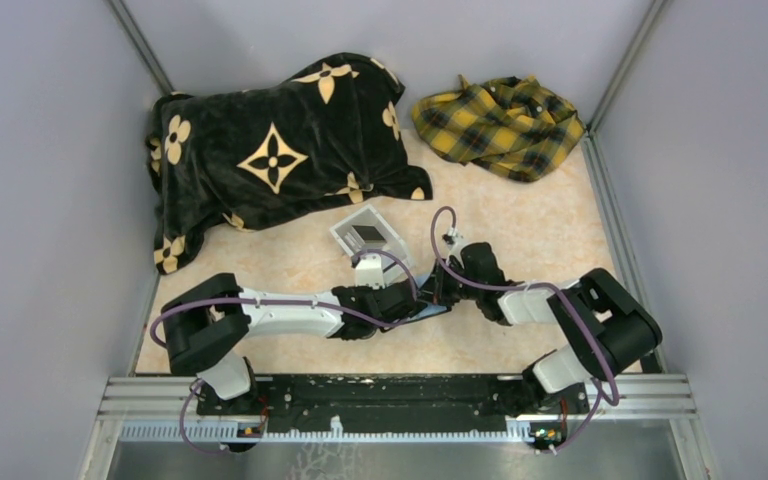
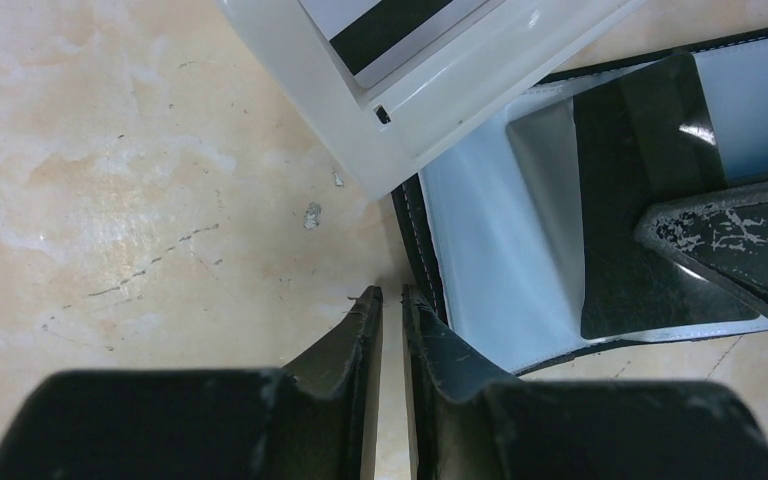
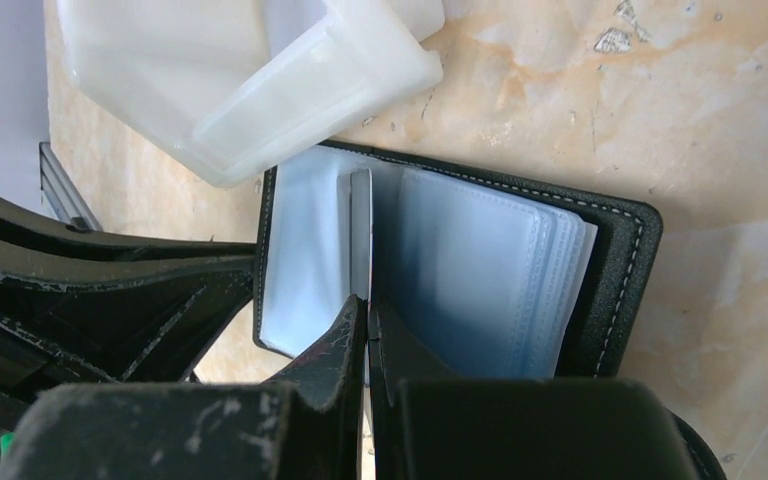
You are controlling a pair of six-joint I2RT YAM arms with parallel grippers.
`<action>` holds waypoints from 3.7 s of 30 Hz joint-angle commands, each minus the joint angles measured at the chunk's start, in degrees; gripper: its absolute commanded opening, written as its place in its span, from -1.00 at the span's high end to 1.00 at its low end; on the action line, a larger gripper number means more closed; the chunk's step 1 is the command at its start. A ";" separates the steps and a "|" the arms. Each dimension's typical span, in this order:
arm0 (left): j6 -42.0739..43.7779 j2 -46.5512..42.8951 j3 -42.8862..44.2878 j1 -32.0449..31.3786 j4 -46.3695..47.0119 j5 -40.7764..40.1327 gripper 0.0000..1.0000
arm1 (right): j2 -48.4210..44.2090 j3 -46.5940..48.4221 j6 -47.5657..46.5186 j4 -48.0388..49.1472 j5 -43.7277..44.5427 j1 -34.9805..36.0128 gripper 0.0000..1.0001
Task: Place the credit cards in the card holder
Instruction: Insert the credit card into the card holder.
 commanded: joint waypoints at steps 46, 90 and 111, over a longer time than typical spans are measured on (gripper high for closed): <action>1.05 8.61 -5.89 0.02 0.56 14.69 0.68 | -3.19 3.75 -5.76 -22.34 13.22 4.03 0.15; 1.29 9.41 -8.25 0.08 4.36 15.49 0.68 | -11.72 8.41 -2.59 -34.20 32.14 7.54 -0.22; 2.35 10.83 -6.33 0.07 4.98 15.75 0.69 | -15.44 10.52 -0.29 -38.09 41.93 6.46 -0.18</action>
